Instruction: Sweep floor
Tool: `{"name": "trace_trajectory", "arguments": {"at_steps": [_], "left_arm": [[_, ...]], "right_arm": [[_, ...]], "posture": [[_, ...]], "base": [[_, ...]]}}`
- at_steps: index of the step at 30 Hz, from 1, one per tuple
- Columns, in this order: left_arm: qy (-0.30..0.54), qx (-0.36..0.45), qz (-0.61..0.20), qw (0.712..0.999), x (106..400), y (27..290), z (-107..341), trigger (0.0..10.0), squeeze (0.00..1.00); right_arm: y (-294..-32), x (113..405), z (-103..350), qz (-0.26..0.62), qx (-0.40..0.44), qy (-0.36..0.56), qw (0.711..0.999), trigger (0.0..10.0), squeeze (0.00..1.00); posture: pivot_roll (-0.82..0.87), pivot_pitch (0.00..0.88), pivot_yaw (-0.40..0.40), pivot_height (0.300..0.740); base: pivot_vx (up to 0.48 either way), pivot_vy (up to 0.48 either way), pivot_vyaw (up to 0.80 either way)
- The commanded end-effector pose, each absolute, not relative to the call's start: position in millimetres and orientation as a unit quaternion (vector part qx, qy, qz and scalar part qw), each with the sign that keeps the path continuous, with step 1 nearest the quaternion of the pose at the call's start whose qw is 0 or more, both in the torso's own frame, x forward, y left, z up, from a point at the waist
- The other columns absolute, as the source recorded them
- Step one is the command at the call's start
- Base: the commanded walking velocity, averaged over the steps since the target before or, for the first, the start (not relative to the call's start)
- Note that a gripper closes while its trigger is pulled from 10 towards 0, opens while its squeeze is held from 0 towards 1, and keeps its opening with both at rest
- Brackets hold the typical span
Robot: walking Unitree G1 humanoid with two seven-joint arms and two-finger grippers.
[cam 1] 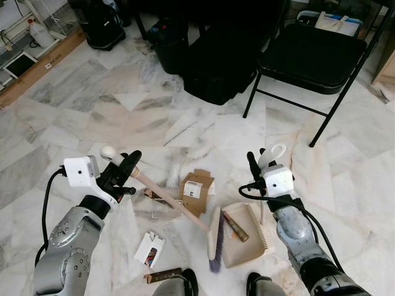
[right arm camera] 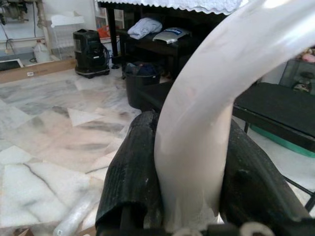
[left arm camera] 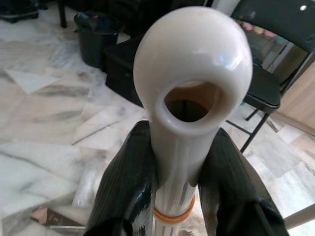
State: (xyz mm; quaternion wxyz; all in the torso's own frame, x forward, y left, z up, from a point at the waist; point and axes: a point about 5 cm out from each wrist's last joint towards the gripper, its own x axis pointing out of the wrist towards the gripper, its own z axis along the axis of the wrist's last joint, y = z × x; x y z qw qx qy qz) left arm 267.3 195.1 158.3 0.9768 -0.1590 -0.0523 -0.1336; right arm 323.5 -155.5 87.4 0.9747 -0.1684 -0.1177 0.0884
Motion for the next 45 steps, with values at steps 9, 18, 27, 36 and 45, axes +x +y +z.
{"name": "trace_trajectory", "arguments": {"at_steps": [9,18,27,36,45], "left_arm": [[-0.139,-0.145,-0.036,0.979,273,227,199,10.0,0.0],[-0.165,-0.124,0.003,0.978,281,238,207,10.0,0.0],[-0.169,-0.111,0.015,0.979,287,232,200,10.0,0.0],[-0.146,-0.068,0.024,0.987,285,234,178,10.0,0.0],[-0.149,-0.02,0.044,0.988,284,243,172,10.0,0.0]], "right_arm": [[-155,327,71,0.071,-0.144,-0.044,0.986,10.0,0.0],[-166,328,72,0.043,-0.122,-0.043,0.991,10.0,0.0],[-181,321,68,0.014,-0.073,-0.044,0.996,10.0,0.0],[-188,323,76,-0.027,0.013,-0.07,0.997,10.0,0.0],[-185,326,80,-0.012,0.027,-0.075,0.997,10.0,0.0]], "posture": [[0.18,0.07,0.204,0.74],[0.14,0.006,0.206,0.74],[0.12,0.0,0.194,0.74],[0.1,0.001,0.188,0.74],[0.08,0.0,0.156,0.74]], "base": [[0.0,0.0,0.0],[0.0,0.0,0.0],[0.0,0.0,0.0],[0.0,0.0,0.0],[0.0,0.0,0.0]]}}
